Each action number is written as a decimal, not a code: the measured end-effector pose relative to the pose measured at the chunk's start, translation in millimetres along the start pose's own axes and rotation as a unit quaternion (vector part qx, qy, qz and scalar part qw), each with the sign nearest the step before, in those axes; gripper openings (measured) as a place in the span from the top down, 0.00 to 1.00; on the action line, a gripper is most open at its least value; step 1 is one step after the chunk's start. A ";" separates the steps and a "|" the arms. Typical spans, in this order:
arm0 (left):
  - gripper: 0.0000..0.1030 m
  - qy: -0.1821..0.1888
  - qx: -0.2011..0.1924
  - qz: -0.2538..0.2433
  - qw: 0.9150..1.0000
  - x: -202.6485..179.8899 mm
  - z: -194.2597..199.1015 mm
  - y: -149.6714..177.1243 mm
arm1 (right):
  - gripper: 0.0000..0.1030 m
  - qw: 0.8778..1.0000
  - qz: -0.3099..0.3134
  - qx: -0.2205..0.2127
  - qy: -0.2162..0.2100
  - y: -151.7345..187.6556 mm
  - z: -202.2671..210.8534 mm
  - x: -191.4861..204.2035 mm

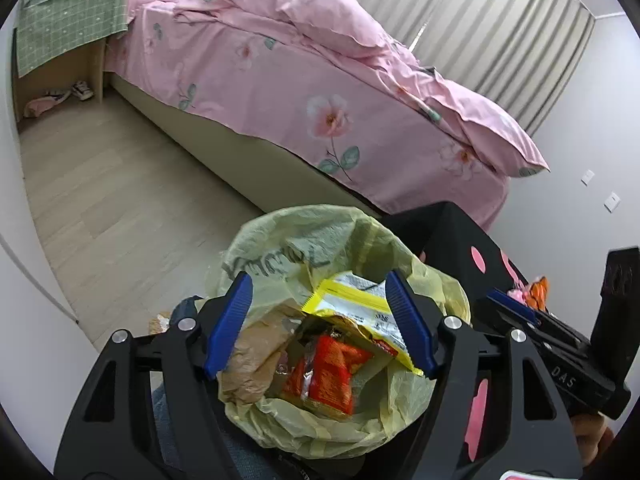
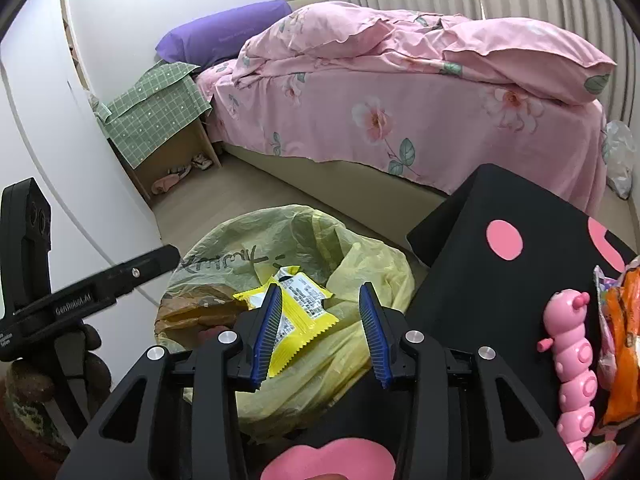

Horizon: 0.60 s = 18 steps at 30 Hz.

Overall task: Collect trash
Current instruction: 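Carry both wrappers over the yellow-green bag and open both tools to drop them, then move both tools back over the table toward the remaining trash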

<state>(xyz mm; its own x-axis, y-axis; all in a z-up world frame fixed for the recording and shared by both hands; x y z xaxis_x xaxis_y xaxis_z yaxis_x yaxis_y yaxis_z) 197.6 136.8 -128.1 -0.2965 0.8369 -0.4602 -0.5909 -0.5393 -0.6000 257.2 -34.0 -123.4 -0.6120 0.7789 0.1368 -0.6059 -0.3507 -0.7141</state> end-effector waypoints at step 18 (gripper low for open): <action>0.36 0.109 0.010 -0.136 0.985 -125.2 24.1 38.9 | 0.62 0.987 -0.026 -0.061 0.149 54.1 164.3 -110.1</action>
<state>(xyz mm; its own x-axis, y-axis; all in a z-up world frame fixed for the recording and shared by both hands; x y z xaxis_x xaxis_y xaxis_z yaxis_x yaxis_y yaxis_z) 193.7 13.3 -78.1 0.0403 0.9088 -0.4152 -0.6419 -0.2949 -0.7078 208.3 -224.2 -64.3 -0.3939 0.9189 -0.0198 -0.5550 -0.2550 -0.7918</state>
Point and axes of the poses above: each gripper's, at about its wrist camera, not at the fingertips, and z roughly against the way its jaws point, x to its left, y to its underside, the point moved 9 cm from there along -z, roughly the way its jaws point, and after that the axes turned 6 degrees about z, right-handed, at the moved point
